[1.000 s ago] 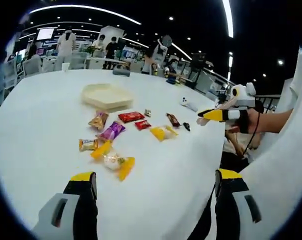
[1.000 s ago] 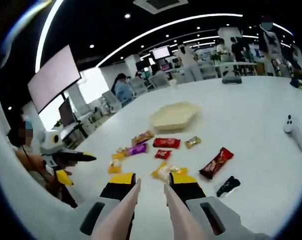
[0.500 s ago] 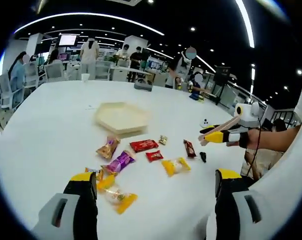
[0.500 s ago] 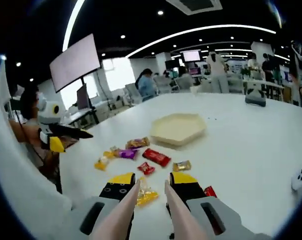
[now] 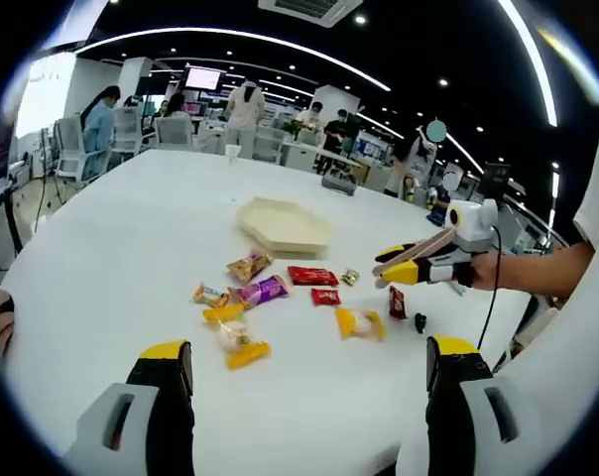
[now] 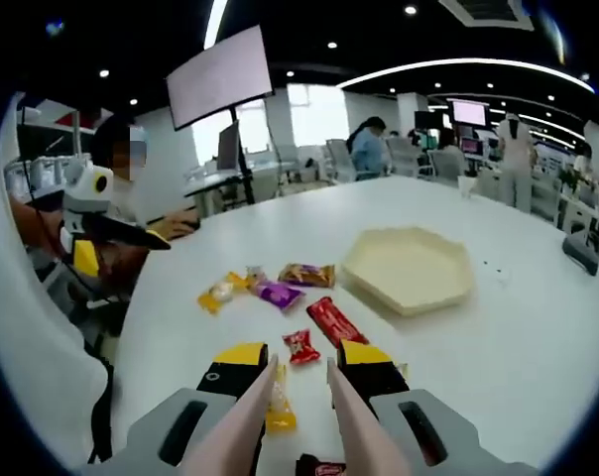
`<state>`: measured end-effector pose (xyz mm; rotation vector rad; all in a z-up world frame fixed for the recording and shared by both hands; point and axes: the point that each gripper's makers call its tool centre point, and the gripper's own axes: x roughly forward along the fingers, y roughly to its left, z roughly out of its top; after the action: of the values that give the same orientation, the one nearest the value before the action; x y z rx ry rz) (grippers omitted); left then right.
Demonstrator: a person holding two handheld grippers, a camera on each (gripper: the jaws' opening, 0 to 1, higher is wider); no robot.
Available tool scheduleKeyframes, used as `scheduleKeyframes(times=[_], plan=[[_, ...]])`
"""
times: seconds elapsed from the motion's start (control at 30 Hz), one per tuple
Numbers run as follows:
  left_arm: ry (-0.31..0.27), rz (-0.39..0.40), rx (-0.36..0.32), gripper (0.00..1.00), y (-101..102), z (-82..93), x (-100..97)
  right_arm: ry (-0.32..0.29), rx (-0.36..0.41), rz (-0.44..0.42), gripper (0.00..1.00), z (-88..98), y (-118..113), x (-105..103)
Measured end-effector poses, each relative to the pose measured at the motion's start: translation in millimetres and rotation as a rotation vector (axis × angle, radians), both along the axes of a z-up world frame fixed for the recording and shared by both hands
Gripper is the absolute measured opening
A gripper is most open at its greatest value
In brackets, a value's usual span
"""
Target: Place the target food into the container with the food tongs after gripping and lifting it, then release it inside without dropping or visibly crushing the food.
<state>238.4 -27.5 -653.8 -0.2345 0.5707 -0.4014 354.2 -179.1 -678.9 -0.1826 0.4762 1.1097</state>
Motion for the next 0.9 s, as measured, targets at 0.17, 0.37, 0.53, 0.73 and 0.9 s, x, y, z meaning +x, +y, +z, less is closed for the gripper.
scheduleKeyframes(times=[0.17, 0.37, 0.53, 0.73, 0.9], plan=[[-0.002, 0.057, 0.0, 0.98, 15, 1.2, -6.6, -0.007, -0.031, 0.064, 0.27, -5.2, 19, 4], [-0.001, 0.118, 0.002, 0.97, 33, 4.9, -18.3, -0.026, -0.119, 0.149, 0.27, -20.7, 38, 9], [-0.001, 0.17, -0.009, 0.96, 46, 2.0, -25.8, -0.042, -0.197, 0.208, 0.27, -36.3, 45, 11], [0.009, 0.204, -0.03, 0.94, 51, -4.9, -31.6, -0.034, -0.24, 0.236, 0.27, -47.5, 47, 13], [0.02, 0.206, -0.038, 0.93, 54, -9.0, -31.4, -0.008, -0.253, 0.24, 0.27, -54.7, 48, 13]])
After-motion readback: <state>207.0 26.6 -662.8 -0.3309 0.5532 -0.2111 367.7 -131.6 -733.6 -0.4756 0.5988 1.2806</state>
